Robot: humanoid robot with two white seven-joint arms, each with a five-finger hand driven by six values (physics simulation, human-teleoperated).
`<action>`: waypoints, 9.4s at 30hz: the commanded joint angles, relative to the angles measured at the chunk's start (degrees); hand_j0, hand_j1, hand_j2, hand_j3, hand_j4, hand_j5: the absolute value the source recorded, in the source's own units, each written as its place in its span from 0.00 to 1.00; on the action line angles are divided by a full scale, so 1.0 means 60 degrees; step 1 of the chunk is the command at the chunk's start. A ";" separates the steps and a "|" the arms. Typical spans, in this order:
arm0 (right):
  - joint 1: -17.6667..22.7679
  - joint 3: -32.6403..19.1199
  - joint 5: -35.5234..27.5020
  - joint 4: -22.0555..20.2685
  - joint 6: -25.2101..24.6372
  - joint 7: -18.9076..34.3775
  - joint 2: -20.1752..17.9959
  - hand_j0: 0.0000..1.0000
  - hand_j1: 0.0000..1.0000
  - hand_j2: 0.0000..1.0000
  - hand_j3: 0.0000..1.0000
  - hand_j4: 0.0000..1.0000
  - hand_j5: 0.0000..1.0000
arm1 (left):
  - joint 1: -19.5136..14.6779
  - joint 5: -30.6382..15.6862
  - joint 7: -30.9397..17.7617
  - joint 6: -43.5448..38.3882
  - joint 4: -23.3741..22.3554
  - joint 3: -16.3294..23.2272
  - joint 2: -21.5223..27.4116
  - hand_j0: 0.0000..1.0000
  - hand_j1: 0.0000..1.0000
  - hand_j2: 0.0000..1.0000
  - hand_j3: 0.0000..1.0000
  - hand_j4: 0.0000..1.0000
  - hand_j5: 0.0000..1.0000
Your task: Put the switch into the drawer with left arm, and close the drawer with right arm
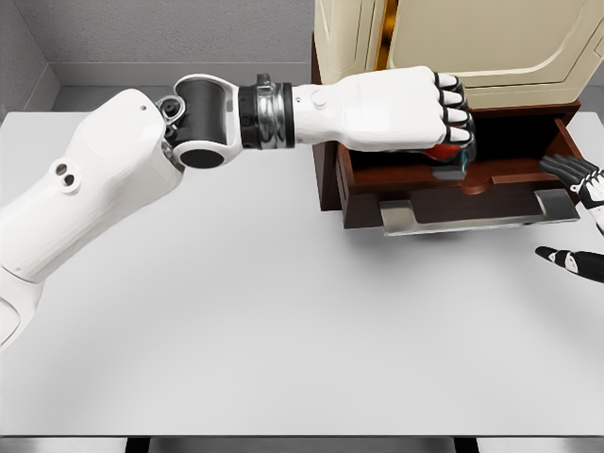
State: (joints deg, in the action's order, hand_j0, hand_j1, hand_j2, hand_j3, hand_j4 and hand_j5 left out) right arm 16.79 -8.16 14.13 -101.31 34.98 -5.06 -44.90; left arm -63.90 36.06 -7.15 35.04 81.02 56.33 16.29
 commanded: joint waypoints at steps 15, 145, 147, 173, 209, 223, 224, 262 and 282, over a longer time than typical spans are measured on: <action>0.0015 -0.0002 -0.0056 -0.0005 0.0003 -0.0005 -0.0001 1.00 1.00 1.00 1.00 1.00 1.00 | -0.0483 -0.0106 0.0021 -0.0007 -0.2064 -0.0335 -0.1192 1.00 1.00 1.00 1.00 1.00 1.00; -0.0615 -0.0002 -0.0437 0.0010 0.0003 0.0815 -0.0133 1.00 1.00 1.00 1.00 1.00 1.00 | 0.4146 -0.1674 0.0065 -0.0007 0.1671 -0.3748 0.6191 1.00 1.00 1.00 1.00 1.00 1.00; -0.0586 -0.0031 -0.0510 0.0010 0.0003 0.0815 -0.0133 1.00 1.00 1.00 1.00 1.00 1.00 | 0.4146 -0.1674 0.0065 -0.0007 0.1672 -0.3748 0.6191 1.00 1.00 1.00 1.00 1.00 1.00; 0.0864 -0.0939 -0.0261 -0.0005 0.0003 0.0917 -0.0045 0.92 0.92 0.92 0.92 0.92 0.92 | 0.4146 -0.1688 0.0050 -0.0007 0.1715 -0.3733 0.6176 1.00 1.00 1.00 1.00 1.00 1.00; 0.0908 -0.1686 -0.0451 -0.0019 0.0003 0.1225 -0.0104 0.58 0.58 0.58 0.58 0.58 0.58 | 0.4131 -0.1674 0.0050 -0.0007 0.1686 -0.3733 0.6191 1.00 1.00 1.00 1.00 1.00 1.00; 0.1143 -0.1218 -0.0466 -0.0019 0.0003 0.1298 -0.0866 0.57 0.57 0.57 0.57 0.57 0.57 | 0.4131 -0.1659 0.0050 -0.0007 0.1672 -0.3733 0.6191 1.00 1.00 1.00 1.00 1.00 1.00; 0.1143 -0.1203 -0.0466 -0.0019 0.0003 0.1313 -0.0866 0.57 0.57 0.57 0.57 0.57 0.57 | 0.4131 -0.1659 0.0050 -0.0007 0.1672 -0.3733 0.6191 1.00 1.00 1.00 1.00 1.00 1.00; -0.0732 0.1258 0.0047 0.0039 0.0003 0.1415 -0.0807 0.57 0.57 0.57 0.57 0.57 0.57 | 0.4131 -0.1630 0.0050 -0.0007 0.1584 -0.3748 0.6191 1.00 1.00 1.00 1.00 1.00 1.00; -0.2065 0.2283 0.0222 0.0684 0.0003 0.1415 -0.0734 0.57 0.57 0.57 0.57 0.57 0.57 | 0.4146 -0.1630 0.0050 -0.0007 0.1584 -0.3748 0.6191 1.00 1.00 1.00 1.00 1.00 1.00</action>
State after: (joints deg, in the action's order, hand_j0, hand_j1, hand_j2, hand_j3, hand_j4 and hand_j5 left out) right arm 3.96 4.54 15.53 -97.95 35.03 3.64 -49.25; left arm -39.02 26.63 -6.89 35.03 90.53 33.88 53.38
